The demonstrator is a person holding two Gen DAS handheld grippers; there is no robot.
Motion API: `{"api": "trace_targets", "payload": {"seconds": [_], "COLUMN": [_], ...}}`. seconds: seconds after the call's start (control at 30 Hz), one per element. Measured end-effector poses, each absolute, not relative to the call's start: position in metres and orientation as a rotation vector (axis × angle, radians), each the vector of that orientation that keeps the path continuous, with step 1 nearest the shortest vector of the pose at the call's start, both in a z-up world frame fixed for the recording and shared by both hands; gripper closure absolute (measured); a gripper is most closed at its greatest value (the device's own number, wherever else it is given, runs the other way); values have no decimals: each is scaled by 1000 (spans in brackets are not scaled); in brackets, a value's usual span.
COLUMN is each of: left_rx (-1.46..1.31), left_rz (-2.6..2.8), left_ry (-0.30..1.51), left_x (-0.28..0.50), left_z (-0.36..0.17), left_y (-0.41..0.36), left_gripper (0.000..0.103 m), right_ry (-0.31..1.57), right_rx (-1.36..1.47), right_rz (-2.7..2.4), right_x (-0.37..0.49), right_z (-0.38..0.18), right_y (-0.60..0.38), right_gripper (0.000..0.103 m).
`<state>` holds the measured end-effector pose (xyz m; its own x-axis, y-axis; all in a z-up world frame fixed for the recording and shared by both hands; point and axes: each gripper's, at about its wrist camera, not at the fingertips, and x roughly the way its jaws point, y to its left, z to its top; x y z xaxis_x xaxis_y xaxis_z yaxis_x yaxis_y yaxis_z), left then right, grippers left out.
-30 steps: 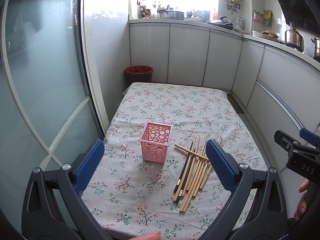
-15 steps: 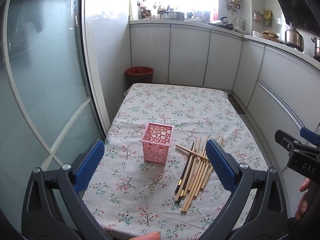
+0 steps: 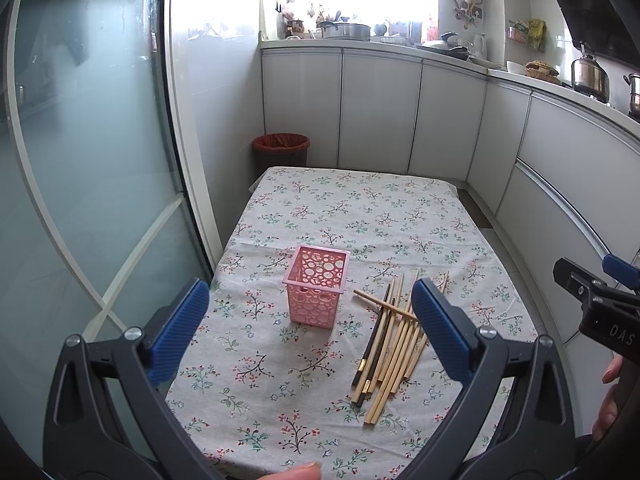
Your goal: Organize utensils
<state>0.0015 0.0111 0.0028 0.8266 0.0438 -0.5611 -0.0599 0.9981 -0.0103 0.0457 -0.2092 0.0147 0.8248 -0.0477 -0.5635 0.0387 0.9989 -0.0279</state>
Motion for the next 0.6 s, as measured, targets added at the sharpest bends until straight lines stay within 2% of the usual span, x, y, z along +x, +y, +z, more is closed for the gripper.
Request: {"api": "trace_targets", "payload": {"seconds": [0.4, 0.6], "left_rx": [51, 99], "left_rz": [12, -130], "left_ry": [653, 800], "left_x": [30, 67], "left_z": [-1, -12], "left_y": [1, -17], "left_gripper": [2, 2], "right_ry": [660, 786], "right_rx": [18, 67], "right_rz": [-34, 2], "right_x": [62, 100], "right_z": [17, 13], "right_y": [-219, -231], "right_gripper": [1, 1]}}
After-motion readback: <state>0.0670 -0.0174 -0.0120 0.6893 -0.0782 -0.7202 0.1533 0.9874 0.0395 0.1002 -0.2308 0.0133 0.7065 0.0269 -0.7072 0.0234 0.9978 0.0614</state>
